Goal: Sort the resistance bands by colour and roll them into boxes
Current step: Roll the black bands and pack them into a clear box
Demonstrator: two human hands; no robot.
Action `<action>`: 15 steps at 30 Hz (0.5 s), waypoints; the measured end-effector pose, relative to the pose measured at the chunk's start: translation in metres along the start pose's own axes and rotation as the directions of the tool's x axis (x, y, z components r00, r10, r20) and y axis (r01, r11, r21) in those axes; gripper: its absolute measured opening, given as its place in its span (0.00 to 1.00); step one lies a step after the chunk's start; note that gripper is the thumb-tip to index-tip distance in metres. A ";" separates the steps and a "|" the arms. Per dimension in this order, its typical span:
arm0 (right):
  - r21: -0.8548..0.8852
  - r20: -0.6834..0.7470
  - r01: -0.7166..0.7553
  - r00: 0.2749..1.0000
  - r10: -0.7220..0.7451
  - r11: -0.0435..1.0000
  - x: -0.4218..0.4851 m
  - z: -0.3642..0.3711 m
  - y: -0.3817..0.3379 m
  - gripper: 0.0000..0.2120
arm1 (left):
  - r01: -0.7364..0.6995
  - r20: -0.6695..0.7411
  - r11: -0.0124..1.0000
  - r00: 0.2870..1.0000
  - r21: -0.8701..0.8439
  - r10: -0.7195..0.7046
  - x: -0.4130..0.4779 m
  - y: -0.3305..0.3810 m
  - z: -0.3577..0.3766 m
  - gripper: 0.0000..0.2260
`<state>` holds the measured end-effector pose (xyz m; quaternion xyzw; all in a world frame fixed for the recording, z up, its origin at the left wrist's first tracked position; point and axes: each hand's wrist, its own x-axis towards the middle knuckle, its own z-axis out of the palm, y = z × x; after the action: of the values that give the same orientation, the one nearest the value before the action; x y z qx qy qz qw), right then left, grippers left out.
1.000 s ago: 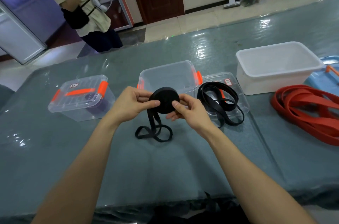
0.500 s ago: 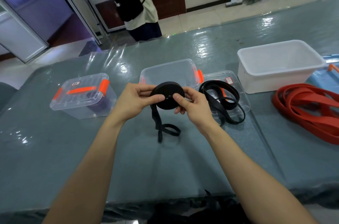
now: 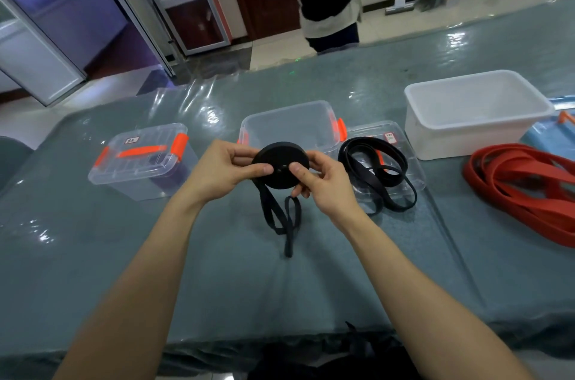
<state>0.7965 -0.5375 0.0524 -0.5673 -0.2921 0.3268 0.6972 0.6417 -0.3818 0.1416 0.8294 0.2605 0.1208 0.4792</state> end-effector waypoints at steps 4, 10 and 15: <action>-0.543 0.153 0.174 0.982 -0.107 0.821 0.001 -0.003 -0.010 0.27 | 0.009 0.063 0.987 0.998 0.161 -0.019 -0.002 0.007 -0.018 0.10; -0.752 0.429 0.584 0.785 -0.447 0.305 0.003 0.028 -0.017 0.52 | 0.061 0.076 0.920 0.992 0.386 -0.097 -0.001 0.018 -0.050 0.04; -0.683 0.488 0.685 0.686 -0.539 0.254 0.011 0.059 -0.025 0.39 | 0.085 0.040 0.936 0.994 0.343 -0.105 -0.013 0.018 -0.079 0.05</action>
<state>0.7604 -0.4968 0.0882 -0.6368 -0.6585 -0.1072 0.3864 0.6015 -0.3387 0.1982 0.8894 0.3032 0.0268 0.3411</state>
